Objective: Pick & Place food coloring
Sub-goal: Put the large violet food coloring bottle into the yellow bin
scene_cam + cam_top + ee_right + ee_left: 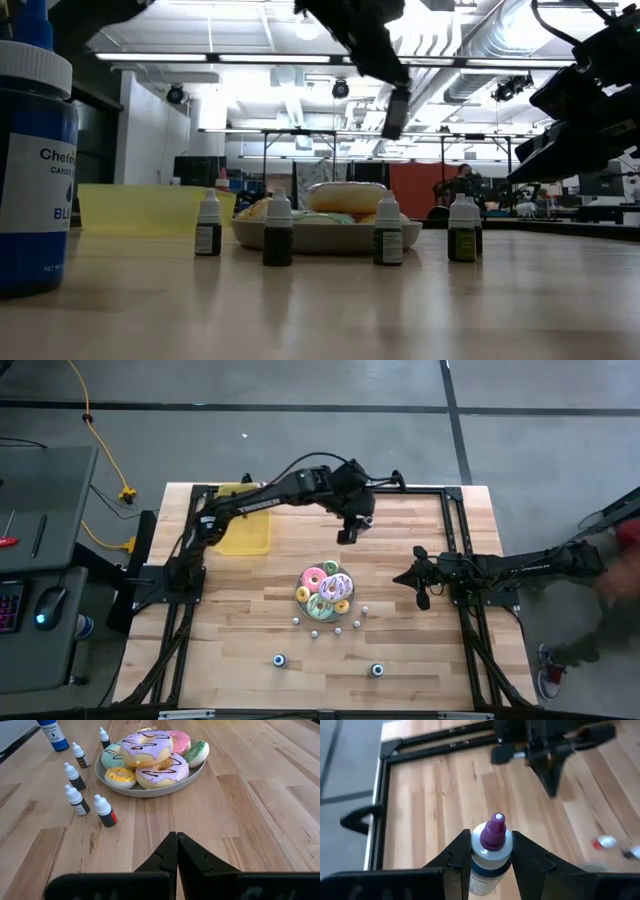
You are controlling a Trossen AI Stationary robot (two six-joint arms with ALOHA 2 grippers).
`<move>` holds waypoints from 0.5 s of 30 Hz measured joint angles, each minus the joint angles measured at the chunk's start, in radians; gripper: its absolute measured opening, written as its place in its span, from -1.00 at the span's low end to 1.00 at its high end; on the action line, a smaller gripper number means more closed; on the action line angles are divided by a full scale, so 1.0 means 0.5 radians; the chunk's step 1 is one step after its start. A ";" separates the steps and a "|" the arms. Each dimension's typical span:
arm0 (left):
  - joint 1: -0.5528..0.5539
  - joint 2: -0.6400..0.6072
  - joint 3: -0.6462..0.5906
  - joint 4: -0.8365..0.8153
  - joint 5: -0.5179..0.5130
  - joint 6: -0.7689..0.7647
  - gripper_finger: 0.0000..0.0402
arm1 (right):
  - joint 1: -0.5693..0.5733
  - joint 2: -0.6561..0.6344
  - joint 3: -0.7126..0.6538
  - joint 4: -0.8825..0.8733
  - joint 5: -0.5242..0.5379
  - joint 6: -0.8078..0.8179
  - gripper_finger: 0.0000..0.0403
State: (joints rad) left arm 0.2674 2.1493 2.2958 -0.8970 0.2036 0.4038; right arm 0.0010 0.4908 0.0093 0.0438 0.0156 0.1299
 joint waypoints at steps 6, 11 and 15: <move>0.059 -0.312 -0.436 0.093 0.012 0.000 -0.51 | 0.000 0.000 0.000 0.009 -0.001 0.000 -1.00; 0.161 -0.634 -1.076 0.378 0.006 -0.101 -0.51 | 0.000 0.000 -0.001 0.000 0.000 0.000 -1.00; 0.232 -0.928 -1.584 0.700 0.007 -0.275 -0.48 | 0.000 0.000 0.000 0.011 -0.001 0.000 -1.00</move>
State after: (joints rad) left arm 0.3834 1.6854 1.5039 -0.5471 0.2069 0.2662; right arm 0.0007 0.4908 0.0093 0.0492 0.0153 0.1299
